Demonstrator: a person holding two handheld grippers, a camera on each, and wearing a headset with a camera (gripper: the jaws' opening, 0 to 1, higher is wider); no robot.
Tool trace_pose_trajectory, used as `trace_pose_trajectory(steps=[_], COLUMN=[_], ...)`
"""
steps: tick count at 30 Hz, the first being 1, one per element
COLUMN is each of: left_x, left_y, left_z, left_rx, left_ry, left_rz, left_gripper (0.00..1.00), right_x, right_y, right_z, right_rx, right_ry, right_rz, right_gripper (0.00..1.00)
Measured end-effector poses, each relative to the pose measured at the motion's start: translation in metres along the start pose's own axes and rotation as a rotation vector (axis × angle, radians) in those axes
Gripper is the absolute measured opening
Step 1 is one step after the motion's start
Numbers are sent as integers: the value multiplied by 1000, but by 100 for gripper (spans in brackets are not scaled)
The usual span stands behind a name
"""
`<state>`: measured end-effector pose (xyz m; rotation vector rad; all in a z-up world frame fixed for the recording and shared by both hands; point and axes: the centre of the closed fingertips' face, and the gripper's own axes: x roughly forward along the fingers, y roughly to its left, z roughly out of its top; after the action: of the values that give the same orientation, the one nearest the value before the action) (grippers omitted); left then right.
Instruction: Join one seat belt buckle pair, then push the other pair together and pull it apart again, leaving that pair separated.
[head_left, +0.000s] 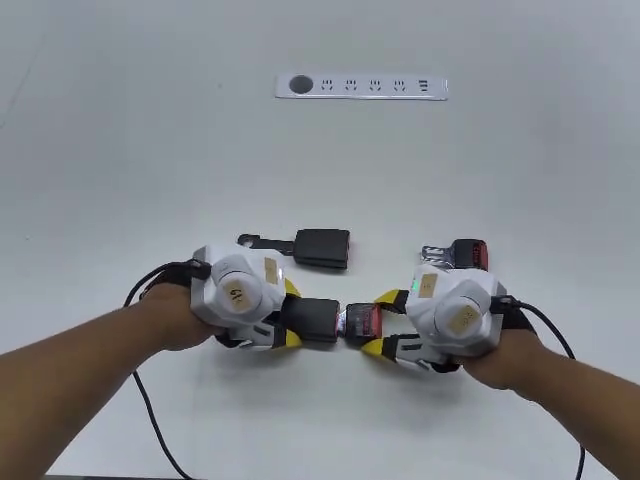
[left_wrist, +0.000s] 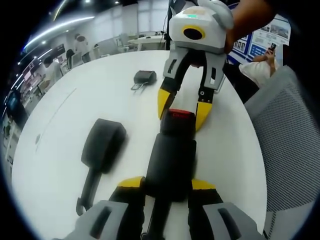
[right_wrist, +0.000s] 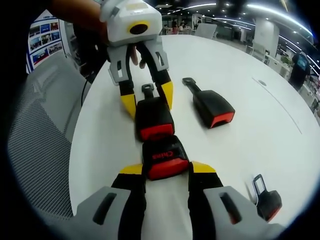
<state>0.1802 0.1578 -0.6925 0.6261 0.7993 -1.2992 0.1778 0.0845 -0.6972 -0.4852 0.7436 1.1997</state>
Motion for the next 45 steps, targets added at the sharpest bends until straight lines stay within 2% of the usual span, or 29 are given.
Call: trace_pose_trajectory(steps=[4, 11, 15, 21, 28, 45], left_x=[-1, -3, -5, -6, -6, -6], left_y=[-1, 1, 2, 1, 2, 2], left_z=[1, -2, -1, 0, -2, 0], left_rx=[4, -4, 9, 29, 16, 34], left_ry=[-4, -38, -56, -66, -92, -112], left_rz=[-1, 0, -18, -36, -46, -63], left_gripper=[33, 33, 33, 33, 32, 32], right_x=[-1, -3, -6, -7, -9, -12], right_y=[0, -2, -1, -1, -1, 2], right_z=[0, -1, 0, 0, 3, 10], right_rx=[-5, -17, -5, -39, -52, -45], right_ry=[-10, -26, -57, -74, -95, -121], right_rz=[3, 15, 30, 26, 30, 24], right_gripper=[31, 30, 30, 30, 30, 30])
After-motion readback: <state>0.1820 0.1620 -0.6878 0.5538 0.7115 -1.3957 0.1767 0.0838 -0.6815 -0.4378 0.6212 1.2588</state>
